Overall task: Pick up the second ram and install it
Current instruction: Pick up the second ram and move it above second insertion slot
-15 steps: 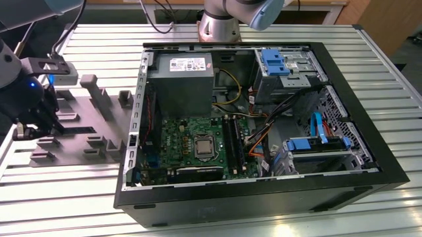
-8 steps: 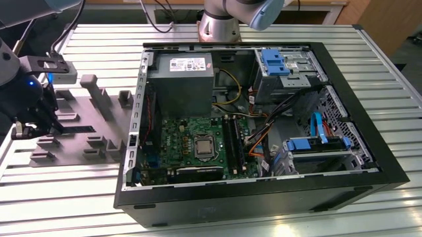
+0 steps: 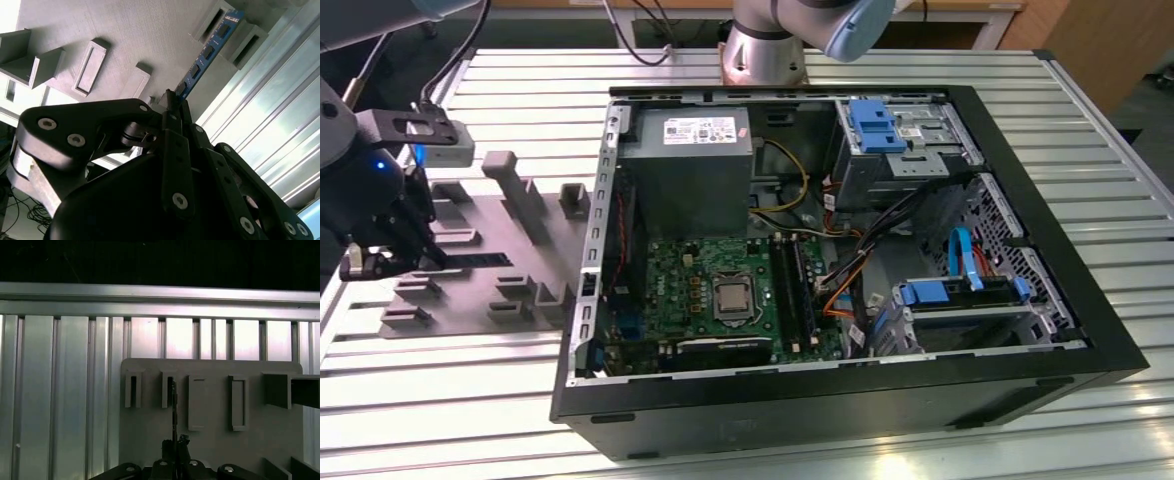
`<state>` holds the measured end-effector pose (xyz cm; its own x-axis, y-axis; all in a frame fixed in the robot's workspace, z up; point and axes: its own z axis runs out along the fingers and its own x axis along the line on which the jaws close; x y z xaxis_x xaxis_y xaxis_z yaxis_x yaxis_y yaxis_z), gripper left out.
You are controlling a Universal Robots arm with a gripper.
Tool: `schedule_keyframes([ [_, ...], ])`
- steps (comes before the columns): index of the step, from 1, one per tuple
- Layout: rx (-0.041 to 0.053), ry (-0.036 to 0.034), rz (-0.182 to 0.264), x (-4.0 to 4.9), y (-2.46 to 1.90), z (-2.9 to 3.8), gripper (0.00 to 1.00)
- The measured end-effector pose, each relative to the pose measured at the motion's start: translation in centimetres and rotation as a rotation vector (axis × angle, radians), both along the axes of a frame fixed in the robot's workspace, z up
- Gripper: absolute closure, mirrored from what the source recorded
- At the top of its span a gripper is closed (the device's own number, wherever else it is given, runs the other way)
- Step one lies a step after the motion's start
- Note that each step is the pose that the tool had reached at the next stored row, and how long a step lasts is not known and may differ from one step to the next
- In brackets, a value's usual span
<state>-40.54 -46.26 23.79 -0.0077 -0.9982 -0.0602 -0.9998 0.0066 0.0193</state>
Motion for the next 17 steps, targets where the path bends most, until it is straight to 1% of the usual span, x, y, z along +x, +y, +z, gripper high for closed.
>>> schedule_keyframes([
  [17, 0.0000, -0.0001, 0.000, 0.00, 0.01, 0.74, 0.86],
])
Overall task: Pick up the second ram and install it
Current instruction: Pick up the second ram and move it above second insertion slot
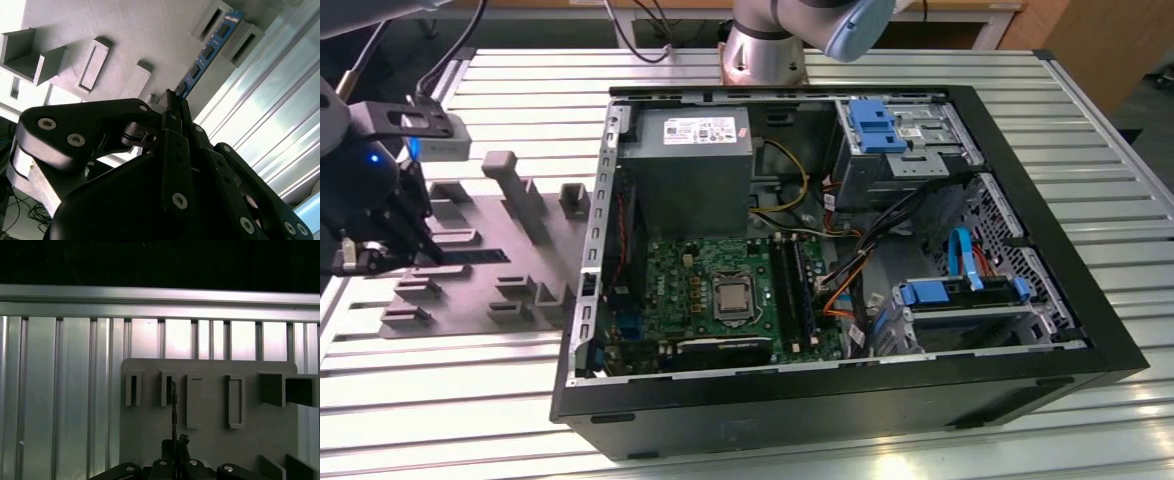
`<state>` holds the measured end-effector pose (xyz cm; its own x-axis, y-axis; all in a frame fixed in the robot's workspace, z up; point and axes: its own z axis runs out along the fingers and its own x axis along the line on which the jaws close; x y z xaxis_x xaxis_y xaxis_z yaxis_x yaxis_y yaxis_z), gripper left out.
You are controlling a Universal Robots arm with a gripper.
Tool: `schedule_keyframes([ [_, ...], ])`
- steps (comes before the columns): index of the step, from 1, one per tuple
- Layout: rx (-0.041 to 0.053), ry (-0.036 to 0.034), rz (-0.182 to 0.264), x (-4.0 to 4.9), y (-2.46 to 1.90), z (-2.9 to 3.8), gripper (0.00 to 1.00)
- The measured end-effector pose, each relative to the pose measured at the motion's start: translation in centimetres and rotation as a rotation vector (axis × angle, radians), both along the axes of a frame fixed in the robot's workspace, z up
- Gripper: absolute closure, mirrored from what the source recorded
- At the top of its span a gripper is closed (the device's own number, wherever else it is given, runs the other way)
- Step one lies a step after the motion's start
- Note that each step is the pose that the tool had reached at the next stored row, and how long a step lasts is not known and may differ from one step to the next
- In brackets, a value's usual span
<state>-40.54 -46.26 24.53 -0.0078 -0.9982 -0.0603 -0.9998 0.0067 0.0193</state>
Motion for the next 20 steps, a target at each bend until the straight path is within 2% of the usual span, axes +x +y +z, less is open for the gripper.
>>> schedule_keyframes([
  [20, 0.0000, -0.0001, 0.000, 0.00, 0.01, 1.14, 0.86],
])
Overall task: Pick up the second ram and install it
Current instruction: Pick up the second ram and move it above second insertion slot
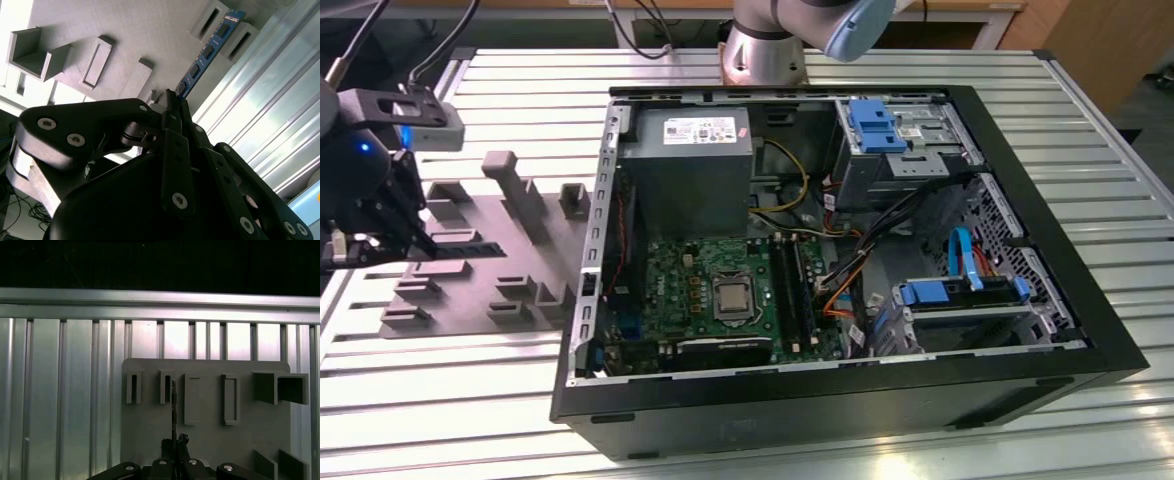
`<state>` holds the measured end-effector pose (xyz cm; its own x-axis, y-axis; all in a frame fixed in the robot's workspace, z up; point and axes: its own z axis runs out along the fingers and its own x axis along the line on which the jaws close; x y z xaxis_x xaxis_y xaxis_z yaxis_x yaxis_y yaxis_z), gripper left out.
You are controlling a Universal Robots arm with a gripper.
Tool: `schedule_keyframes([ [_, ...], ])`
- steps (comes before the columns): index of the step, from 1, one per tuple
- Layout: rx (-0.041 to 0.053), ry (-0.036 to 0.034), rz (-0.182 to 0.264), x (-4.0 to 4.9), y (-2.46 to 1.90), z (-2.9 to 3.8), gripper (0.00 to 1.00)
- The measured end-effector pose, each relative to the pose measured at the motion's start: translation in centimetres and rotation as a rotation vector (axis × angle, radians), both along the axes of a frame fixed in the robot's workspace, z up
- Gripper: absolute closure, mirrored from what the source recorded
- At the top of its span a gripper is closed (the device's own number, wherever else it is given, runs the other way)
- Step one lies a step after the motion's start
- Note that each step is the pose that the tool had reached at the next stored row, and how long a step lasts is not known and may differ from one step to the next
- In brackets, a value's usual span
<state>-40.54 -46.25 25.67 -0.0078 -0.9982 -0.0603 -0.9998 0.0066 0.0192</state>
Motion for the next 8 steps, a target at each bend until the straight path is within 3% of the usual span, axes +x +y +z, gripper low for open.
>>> schedule_keyframes([
  [8, 0.0000, 0.0000, 0.000, 0.00, 0.01, 0.46, 0.86],
])
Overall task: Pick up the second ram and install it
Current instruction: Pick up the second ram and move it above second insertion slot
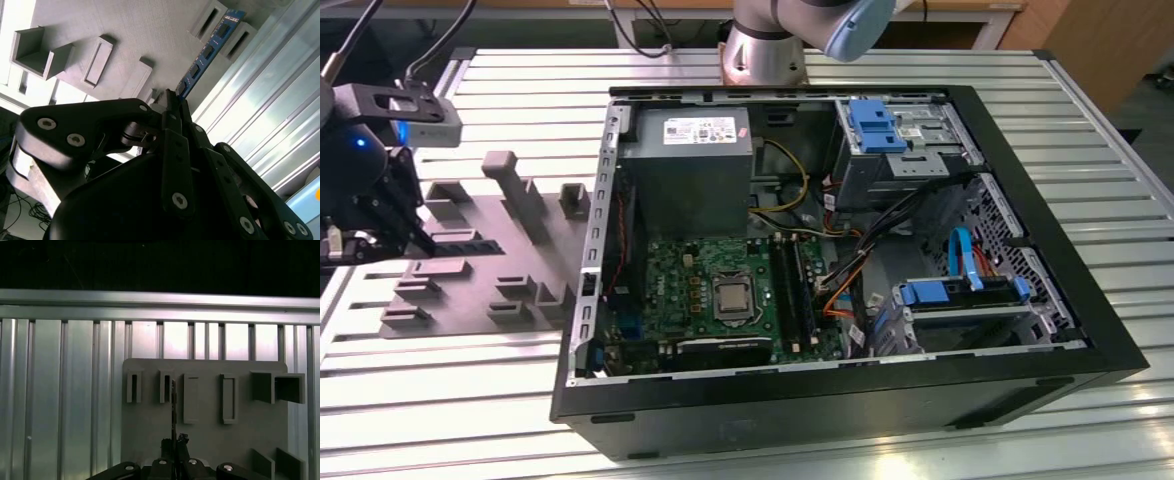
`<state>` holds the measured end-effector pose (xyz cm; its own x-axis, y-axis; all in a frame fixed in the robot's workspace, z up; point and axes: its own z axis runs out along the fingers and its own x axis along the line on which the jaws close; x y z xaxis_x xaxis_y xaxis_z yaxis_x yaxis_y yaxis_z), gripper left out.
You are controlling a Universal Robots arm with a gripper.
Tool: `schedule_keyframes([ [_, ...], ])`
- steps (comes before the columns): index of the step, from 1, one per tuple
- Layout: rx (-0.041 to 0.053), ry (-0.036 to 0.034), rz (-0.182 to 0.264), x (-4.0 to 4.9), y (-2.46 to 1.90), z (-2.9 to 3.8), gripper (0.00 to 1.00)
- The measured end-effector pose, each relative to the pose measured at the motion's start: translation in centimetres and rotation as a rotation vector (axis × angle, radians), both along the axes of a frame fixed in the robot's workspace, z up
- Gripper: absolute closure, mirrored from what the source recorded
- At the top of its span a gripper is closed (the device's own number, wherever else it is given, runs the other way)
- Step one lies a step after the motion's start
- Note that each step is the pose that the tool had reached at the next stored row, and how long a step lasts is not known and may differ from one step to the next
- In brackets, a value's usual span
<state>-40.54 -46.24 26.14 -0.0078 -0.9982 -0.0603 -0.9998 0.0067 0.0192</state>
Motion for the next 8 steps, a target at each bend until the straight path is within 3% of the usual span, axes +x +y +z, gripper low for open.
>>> schedule_keyframes([
  [8, 0.0001, -0.0001, 0.000, 0.00, 0.00, 0.48, 0.86],
])
